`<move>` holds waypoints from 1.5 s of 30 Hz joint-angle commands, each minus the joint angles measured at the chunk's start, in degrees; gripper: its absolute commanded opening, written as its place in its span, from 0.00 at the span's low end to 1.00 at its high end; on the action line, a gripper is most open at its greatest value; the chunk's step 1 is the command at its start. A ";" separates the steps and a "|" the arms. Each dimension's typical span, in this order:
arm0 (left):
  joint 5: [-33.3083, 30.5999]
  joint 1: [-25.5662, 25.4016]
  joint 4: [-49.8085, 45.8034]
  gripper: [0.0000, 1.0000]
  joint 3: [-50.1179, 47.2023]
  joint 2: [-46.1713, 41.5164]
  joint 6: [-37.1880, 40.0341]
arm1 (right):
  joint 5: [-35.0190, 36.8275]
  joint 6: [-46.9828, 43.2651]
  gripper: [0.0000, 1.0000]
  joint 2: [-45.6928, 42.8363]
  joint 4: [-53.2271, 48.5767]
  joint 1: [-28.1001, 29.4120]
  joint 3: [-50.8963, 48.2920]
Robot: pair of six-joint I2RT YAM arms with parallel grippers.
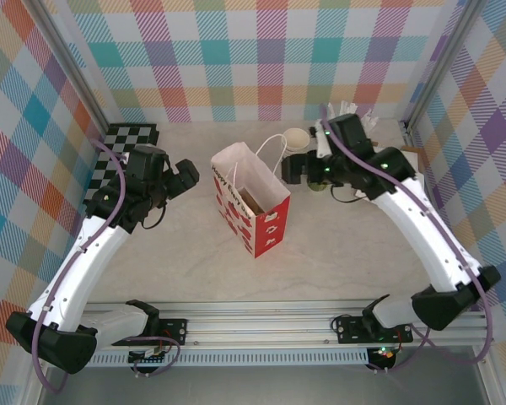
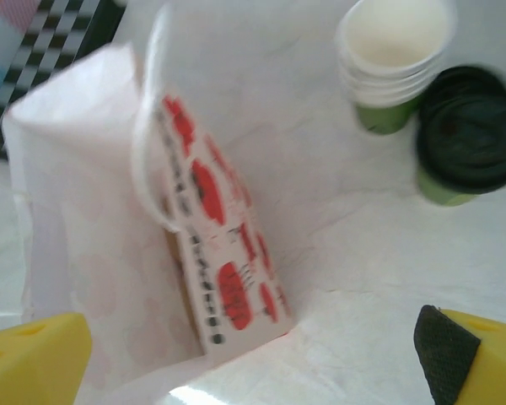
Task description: Pack the takeout coffee
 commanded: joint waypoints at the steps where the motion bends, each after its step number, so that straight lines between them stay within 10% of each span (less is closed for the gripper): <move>1: -3.85 0.78 0.67 1.00 0.57 -0.33 -1.12 | 5.71 -0.24 1.00 -3.08 -0.72 -4.81 -3.39; 12: -5.99 0.87 1.80 1.00 -0.72 -0.63 -2.97 | -14.80 -1.45 1.00 13.49 4.78 -20.04 -8.04; 45: -10.67 1.04 -0.49 1.00 -1.14 -0.10 -2.89 | -10.44 -9.68 1.00 38.89 7.33 -22.02 7.96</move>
